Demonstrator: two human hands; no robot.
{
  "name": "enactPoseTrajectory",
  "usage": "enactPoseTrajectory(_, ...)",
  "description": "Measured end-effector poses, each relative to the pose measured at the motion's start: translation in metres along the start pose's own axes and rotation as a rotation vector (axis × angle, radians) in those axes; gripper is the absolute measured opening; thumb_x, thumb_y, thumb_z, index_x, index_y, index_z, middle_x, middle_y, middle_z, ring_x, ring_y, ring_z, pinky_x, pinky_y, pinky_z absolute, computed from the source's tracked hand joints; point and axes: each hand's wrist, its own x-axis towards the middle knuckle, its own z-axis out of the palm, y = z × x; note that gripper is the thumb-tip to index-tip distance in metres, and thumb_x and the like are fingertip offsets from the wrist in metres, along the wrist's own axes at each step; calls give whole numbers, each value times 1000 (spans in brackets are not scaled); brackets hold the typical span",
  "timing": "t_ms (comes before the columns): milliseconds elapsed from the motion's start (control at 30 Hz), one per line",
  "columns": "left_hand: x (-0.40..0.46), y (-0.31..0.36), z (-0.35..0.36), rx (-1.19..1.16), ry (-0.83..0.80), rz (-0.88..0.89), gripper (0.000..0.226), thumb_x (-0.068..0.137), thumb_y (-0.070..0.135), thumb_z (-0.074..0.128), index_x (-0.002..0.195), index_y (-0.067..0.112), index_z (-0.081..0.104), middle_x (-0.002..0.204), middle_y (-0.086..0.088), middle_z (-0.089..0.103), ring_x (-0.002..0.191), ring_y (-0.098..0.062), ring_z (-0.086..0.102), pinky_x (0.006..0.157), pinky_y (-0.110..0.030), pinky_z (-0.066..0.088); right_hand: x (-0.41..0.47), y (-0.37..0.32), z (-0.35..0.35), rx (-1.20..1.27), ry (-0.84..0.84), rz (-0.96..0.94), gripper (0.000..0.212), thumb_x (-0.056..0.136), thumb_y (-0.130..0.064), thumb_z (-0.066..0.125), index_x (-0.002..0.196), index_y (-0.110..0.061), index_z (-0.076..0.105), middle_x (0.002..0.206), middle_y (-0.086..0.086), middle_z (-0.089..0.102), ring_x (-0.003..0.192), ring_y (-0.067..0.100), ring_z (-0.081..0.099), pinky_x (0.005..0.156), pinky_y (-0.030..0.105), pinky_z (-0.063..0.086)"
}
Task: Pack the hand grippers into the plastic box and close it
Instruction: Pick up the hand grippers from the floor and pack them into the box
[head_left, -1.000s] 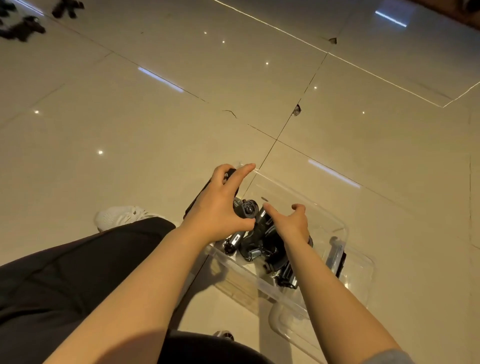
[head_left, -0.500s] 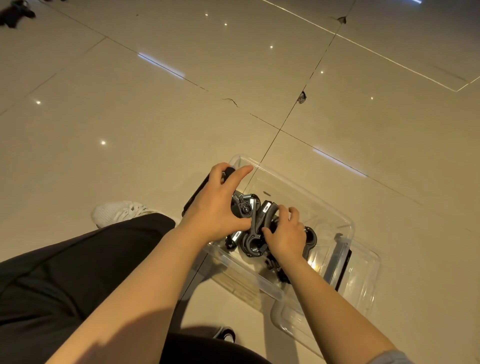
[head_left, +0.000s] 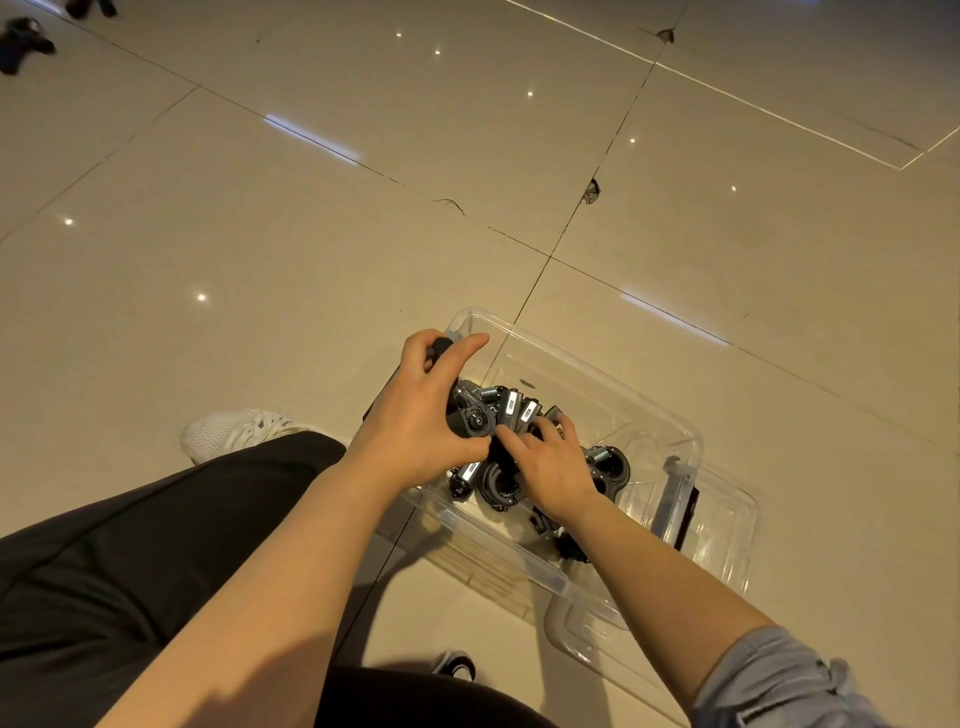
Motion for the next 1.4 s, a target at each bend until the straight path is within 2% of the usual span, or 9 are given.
enactPoseTrajectory(167,0,-1,1,13,-3,11,94,64,30,78,141,41,26,137,6,20,109,-10,40,82,-22,40,-3,-13,-3,-76,87,-42,40,52,-13,82,88,-17,65,51,-2,58,55,24,55,74,40,49)
enactPoseTrajectory(533,2,4,5,-67,24,32,93,64,29,80,139,44,28,135,7,22,110,-4,37,85,-21,38,-9,-18,-4,-138,-12,-12,24,53,-15,82,72,-15,67,54,2,58,55,23,56,72,38,48)
enactPoseTrajectory(667,0,4,5,-58,25,32,93,64,30,80,139,44,27,137,8,21,114,-6,36,86,-23,39,-8,-17,-10,-142,-106,-22,24,84,-12,57,108,-13,60,89,7,66,88,28,57,91,41,35)
enactPoseTrajectory(800,-2,5,5,-60,25,44,92,63,30,80,138,45,29,137,9,21,114,-6,36,86,-22,39,-6,-16,-12,-86,-115,7,33,90,-13,49,123,-15,50,105,8,63,103,29,53,97,42,28)
enactPoseTrajectory(933,-5,13,7,-123,75,50,85,63,28,80,133,44,35,135,8,21,113,-3,34,86,-18,36,-18,-9,-25,526,77,321,33,93,-27,50,125,-25,55,112,-2,63,106,23,56,92,36,38)
enactPoseTrajectory(1033,-8,27,16,-133,117,104,81,63,31,79,132,40,37,135,7,18,110,2,31,83,-5,34,-39,-4,-66,1140,125,570,24,96,-36,46,107,-27,66,93,-8,68,90,16,64,84,37,51)
enactPoseTrajectory(1200,-15,56,35,-182,166,146,88,60,32,82,126,48,26,130,14,15,106,-7,37,85,-23,44,-81,-4,-135,1561,161,523,24,93,-38,50,107,-25,64,80,-1,66,65,3,63,63,16,51)
enactPoseTrajectory(1300,-19,66,43,-194,212,196,85,60,28,81,126,42,29,131,6,20,103,-10,42,83,-27,49,-92,-2,-151,1621,204,564,30,81,-40,64,106,-23,66,87,6,69,79,16,66,71,23,53)
enactPoseTrajectory(1400,-23,66,47,-146,227,282,81,61,30,81,125,36,31,129,2,23,104,-15,44,81,-29,51,-97,3,-158,1680,189,617,39,73,-31,75,108,-19,65,79,10,68,71,15,63,72,27,51)
